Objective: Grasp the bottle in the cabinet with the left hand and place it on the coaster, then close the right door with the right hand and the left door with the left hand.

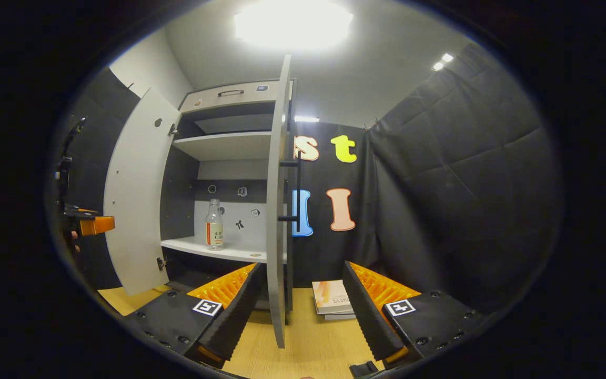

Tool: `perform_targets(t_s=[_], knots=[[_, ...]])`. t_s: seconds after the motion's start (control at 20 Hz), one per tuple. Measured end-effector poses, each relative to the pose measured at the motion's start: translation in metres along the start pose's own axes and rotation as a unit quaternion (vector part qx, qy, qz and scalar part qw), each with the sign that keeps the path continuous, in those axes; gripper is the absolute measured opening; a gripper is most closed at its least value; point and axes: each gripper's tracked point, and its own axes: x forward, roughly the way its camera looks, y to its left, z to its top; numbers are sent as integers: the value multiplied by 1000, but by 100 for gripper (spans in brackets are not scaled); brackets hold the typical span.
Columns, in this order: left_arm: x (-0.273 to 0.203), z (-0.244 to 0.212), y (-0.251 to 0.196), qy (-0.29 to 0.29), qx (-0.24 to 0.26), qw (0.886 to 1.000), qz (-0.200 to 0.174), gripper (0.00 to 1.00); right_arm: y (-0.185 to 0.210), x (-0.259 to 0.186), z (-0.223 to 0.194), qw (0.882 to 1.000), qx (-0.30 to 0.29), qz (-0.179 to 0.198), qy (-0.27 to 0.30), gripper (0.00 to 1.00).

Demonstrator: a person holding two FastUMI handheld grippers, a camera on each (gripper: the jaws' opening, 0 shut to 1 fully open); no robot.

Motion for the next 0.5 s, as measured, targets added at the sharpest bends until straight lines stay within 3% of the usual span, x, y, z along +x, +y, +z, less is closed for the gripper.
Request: perform_targets(t_s=[0.5], knots=[[89,33,-47,-7,-28,998,-63,90,-36,-1,-22,999,-5,-40,30,97]])
